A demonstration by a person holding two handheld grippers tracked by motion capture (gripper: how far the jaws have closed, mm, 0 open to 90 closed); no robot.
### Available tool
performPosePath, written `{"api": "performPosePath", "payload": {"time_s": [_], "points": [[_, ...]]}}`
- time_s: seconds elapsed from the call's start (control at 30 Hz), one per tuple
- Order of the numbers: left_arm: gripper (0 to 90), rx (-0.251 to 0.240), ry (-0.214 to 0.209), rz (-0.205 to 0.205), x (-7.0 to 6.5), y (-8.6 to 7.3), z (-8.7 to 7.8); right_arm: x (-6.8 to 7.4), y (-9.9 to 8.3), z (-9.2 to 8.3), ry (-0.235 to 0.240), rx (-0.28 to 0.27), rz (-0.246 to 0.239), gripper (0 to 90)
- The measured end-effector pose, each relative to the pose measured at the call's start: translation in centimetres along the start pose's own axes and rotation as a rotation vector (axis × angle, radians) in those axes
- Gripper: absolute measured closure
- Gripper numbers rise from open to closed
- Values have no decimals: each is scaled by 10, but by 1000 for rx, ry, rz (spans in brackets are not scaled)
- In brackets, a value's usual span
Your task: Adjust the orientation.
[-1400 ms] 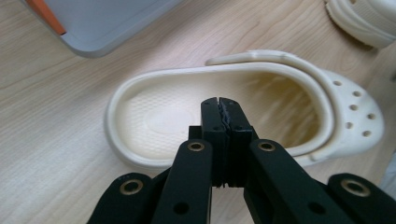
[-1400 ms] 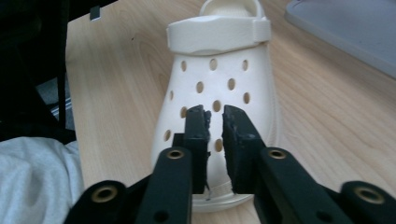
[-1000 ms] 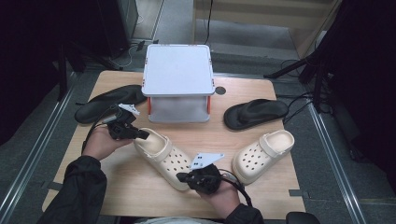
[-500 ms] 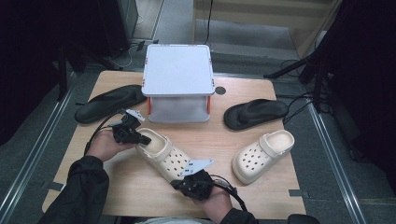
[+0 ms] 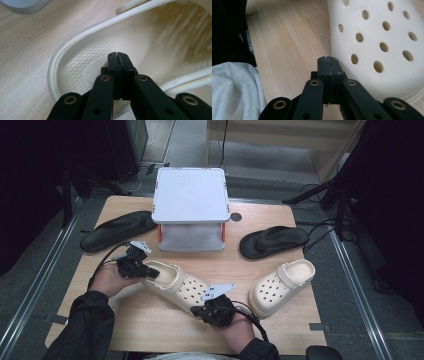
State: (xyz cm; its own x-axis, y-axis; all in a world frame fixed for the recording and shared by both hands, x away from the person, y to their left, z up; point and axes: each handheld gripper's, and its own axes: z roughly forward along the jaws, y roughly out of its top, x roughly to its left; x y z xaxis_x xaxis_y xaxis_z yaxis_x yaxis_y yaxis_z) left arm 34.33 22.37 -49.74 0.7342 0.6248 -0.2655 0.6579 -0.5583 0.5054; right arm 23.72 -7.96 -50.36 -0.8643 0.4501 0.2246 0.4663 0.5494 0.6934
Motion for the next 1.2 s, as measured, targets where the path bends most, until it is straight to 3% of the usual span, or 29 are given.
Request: {"api": "performPosePath", "payload": {"time_s": [0.1, 0.2, 0.57, 0.63, 0.67, 1.2], "points": [[899, 0, -17, -12, -2, -3, 0, -6, 1, -1, -3, -6, 16, 900], [899, -2, -2, -8, -7, -6, -1, -10, 2, -2, -15, -3, 17, 900], [899, -15, -10, -28, -16, -20, -5, -30, 9, -4, -34, 6, 41, 900], [898, -16, -22, -47, -19, -23, -5, -33, 10, -4, -42, 4, 42, 900], [898, -17, -40, -46, -21, -25, -5, -36, 11, -5, -45, 3, 44, 900], [894, -10, -11, -23, -52, -36, -3, -63, 27, 2, -97, -15, 94, 900]]}}
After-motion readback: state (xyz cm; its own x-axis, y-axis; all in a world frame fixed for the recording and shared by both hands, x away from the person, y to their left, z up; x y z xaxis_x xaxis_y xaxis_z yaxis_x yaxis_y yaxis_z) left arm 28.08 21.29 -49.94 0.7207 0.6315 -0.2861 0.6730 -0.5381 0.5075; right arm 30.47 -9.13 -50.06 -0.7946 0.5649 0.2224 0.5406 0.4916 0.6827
